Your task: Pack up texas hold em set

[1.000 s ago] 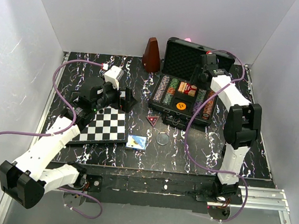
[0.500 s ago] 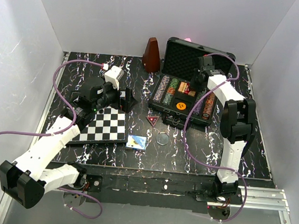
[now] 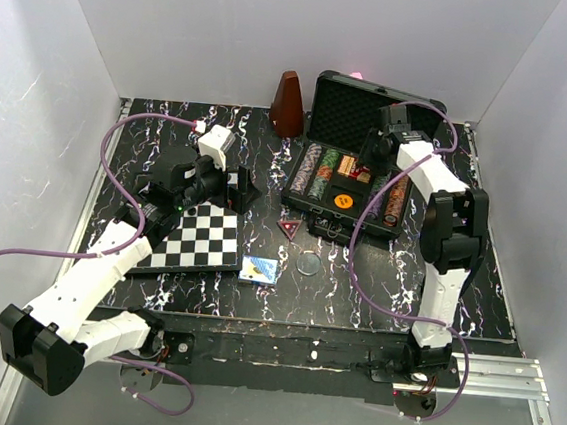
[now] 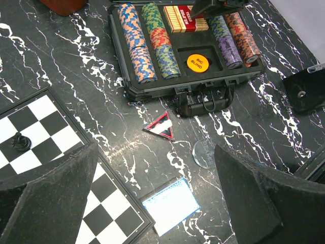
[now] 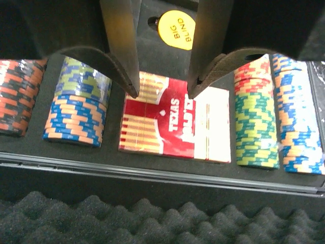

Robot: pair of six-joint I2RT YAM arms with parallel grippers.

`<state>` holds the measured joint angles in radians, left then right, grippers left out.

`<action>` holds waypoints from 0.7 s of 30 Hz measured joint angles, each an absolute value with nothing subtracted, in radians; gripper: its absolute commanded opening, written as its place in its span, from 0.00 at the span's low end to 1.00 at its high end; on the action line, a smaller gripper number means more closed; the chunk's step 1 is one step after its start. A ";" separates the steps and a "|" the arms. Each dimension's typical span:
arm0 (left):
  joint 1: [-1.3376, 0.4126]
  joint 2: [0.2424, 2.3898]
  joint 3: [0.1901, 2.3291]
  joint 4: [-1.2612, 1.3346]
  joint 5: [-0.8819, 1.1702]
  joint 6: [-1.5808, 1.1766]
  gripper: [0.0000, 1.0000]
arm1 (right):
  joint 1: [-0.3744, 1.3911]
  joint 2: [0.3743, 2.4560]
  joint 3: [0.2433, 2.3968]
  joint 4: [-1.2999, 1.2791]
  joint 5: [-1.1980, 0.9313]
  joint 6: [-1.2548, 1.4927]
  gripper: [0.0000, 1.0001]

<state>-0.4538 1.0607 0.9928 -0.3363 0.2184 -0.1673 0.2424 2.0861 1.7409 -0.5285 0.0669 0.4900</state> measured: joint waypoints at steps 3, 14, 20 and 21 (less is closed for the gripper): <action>-0.454 1.061 0.993 -0.336 0.218 -0.167 0.98 | 0.244 2.052 1.733 -0.538 0.060 0.475 0.64; -0.454 1.077 0.992 -0.324 0.230 -0.197 0.98 | 0.345 1.650 1.473 -0.514 0.033 0.361 0.78; -0.454 1.099 0.971 -0.351 0.216 -0.216 0.98 | 0.473 1.424 1.194 -0.463 -0.039 0.247 0.78; -0.453 1.093 0.959 -0.359 0.208 -0.212 0.98 | 0.496 1.393 1.147 -0.447 -0.066 0.218 0.79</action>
<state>-0.4530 1.0927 0.9588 -0.3588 0.2085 -0.2119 0.4965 1.3930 1.1469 -0.4469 -0.0662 0.2184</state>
